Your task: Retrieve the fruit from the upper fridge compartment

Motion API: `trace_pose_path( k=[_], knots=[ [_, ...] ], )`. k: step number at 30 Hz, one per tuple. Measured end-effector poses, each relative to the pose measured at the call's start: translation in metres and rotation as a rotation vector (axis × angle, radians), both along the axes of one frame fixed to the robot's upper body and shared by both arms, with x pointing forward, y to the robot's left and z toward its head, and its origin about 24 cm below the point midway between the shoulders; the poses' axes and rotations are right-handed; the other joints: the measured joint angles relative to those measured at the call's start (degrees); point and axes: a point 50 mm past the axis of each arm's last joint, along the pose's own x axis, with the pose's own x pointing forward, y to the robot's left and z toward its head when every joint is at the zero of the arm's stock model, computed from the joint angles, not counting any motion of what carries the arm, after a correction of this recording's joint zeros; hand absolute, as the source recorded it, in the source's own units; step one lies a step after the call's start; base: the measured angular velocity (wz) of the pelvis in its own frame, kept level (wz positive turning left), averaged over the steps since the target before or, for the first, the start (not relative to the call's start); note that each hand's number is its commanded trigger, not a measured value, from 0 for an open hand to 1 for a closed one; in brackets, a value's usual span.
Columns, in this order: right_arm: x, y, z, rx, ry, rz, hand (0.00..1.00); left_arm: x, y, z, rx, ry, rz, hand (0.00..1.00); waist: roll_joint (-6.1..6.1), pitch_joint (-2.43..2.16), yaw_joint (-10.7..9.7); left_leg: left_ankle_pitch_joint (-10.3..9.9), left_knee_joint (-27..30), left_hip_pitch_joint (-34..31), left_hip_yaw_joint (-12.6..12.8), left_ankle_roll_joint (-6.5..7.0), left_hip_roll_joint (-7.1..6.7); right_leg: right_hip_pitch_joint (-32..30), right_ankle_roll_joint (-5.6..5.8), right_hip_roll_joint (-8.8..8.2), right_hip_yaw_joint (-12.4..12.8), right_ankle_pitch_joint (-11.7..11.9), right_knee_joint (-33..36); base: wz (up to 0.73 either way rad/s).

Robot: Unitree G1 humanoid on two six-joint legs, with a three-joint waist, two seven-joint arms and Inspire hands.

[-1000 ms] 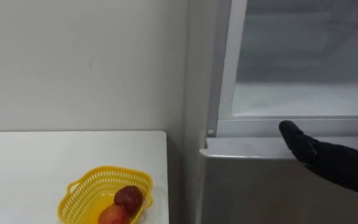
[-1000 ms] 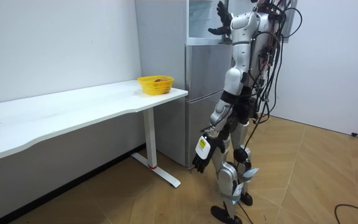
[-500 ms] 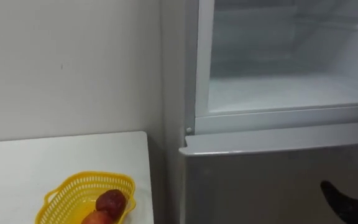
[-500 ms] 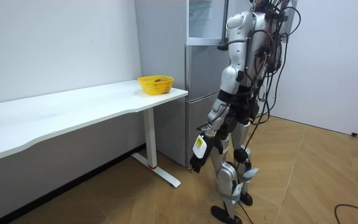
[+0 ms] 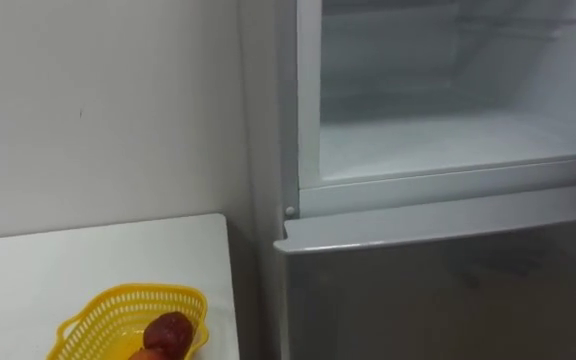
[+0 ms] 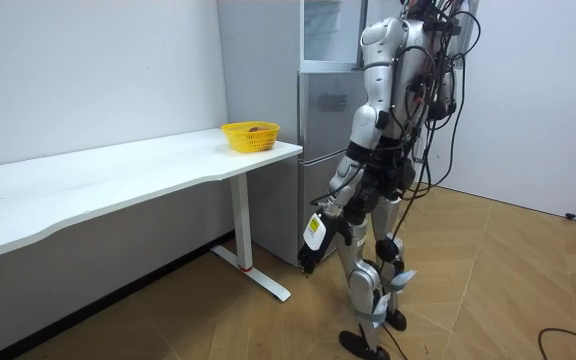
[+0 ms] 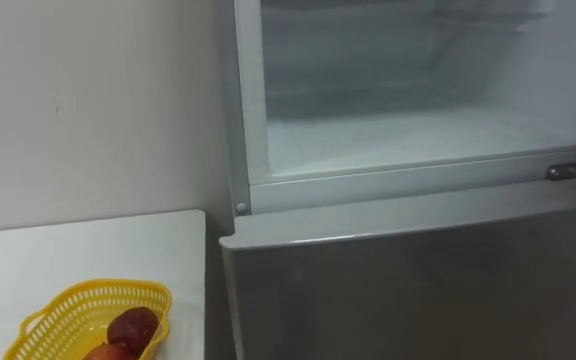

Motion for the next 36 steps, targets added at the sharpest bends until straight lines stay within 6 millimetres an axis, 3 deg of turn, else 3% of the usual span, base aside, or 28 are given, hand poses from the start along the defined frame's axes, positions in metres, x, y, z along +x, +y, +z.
trace_pose_path(
  k=[2, 7, 10, 16, 23, 26, 36],
  knots=[
    [-0.005, -0.006, -0.01, 0.117, -0.004, -0.064, 0.0, -0.002, 0.0, 0.0, 0.003, 0.009, 0.005, 0.0, -0.24, -0.22, -0.2, 0.0, 0.03, 0.11, 0.0, 0.0, 0.0, 0.28, 0.0, 0.02, 0.11, 0.01, -0.56, 0.0],
    [-0.018, -0.02, -0.022, 0.415, -0.078, -0.25, 0.0, -0.002, 0.001, 0.001, 0.005, 0.002, 0.011, 0.0, -0.27, -0.13, -1.03, 0.0, 0.17, -0.36, 0.0, 0.0, -0.01, -0.7, 0.02, 0.0, 0.03, -0.05, -0.4, -0.02],
    [-0.027, -0.036, -0.022, 0.611, -0.205, -0.384, 0.0, 0.004, 0.003, 0.002, 0.006, -0.031, 0.033, 0.0, -0.51, -0.06, -1.11, 0.0, 0.45, -0.65, 0.4, 0.0, 0.01, -0.98, 0.02, -0.04, 0.21, -0.05, -0.32, -0.04],
    [-0.035, -0.059, -0.013, 0.816, -0.432, -0.53, 0.0, 0.004, 0.012, 0.006, 0.025, -0.066, 0.1, 0.0, -1.09, 0.04, -2.14, 0.01, 0.46, -1.6, 0.4, 0.0, 0.0, -2.23, 0.02, -0.07, 0.22, -0.13, 0.34, 0.0],
    [-0.04, -0.082, 0.008, 0.799, -0.628, -0.562, 0.0, -0.001, 0.025, 0.012, 0.056, -0.095, 0.182, 0.0, -1.43, 0.01, -2.48, 0.01, 0.46, -2.43, 0.4, 0.0, -0.03, -2.98, 0.04, -0.04, 0.3, -0.22, 0.44, 0.0],
    [-0.035, -0.085, 0.015, 0.812, -0.698, -0.54, 0.0, -0.004, 0.027, 0.013, 0.062, -0.097, 0.197, 0.0, -1.41, 0.02, -2.35, 0.02, 0.46, -2.17, 1.17, -0.01, 0.02, -3.2, 0.02, 0.13, 1.51, -0.22, 1.07, -0.14],
    [-0.008, -0.088, 0.079, 0.688, -0.941, -0.278, 0.0, -0.005, 0.023, 0.012, 0.051, -0.11, 0.174, 0.0, -1.66, 0.05, -2.93, 0.02, 0.82, -2.39, 1.62, -0.01, 0.02, -4.01, -0.04, -0.06, 1.49, -0.4, 1.49, -0.03]
  ],
)
